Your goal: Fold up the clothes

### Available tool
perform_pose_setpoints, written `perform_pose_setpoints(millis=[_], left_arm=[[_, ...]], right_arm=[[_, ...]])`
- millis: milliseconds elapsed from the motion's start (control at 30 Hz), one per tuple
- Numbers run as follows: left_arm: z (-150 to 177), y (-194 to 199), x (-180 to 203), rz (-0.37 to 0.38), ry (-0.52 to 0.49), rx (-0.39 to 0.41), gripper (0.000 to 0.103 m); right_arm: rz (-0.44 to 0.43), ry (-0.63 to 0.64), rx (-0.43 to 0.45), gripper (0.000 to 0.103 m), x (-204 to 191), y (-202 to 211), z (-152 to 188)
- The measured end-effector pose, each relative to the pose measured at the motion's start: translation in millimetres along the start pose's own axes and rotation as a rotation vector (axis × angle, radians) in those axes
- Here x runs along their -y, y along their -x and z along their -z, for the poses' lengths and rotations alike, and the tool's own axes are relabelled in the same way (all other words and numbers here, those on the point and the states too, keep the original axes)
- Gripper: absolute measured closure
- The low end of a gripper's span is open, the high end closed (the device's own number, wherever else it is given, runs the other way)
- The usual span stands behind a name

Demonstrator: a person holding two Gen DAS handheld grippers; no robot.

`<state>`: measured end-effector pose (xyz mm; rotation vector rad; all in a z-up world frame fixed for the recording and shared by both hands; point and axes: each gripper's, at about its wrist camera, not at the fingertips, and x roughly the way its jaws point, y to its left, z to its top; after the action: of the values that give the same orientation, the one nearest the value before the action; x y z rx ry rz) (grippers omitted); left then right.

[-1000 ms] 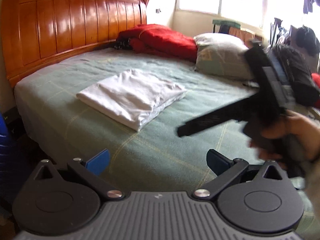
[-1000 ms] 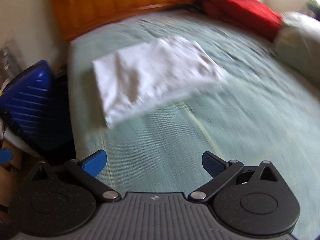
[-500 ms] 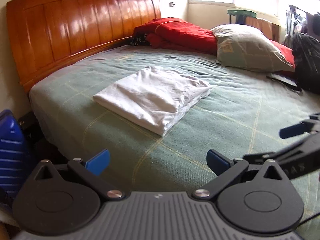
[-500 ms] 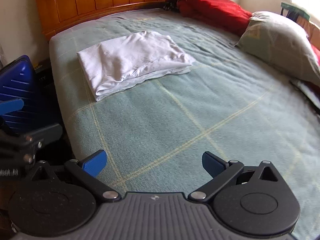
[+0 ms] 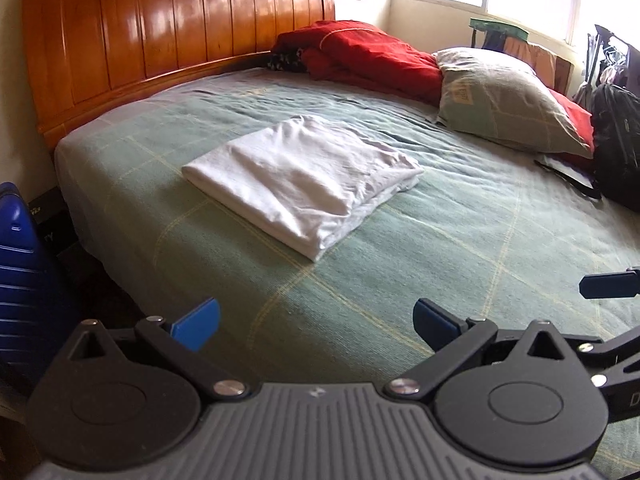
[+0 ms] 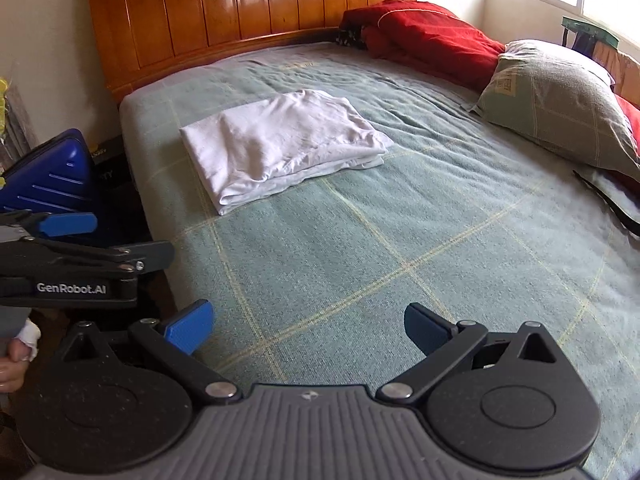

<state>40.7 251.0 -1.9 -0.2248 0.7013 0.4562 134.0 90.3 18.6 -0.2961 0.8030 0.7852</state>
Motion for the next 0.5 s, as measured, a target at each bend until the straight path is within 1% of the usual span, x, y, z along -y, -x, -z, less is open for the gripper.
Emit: perform_pose_setpoints(millis=[500], left_arm=[[-2.3,5.3,13.7,0.009,-0.036,0.0,0.001]], right_arm=[[-0.016,-0.018,0.019,0.0,7.0,8.2,4.6]])
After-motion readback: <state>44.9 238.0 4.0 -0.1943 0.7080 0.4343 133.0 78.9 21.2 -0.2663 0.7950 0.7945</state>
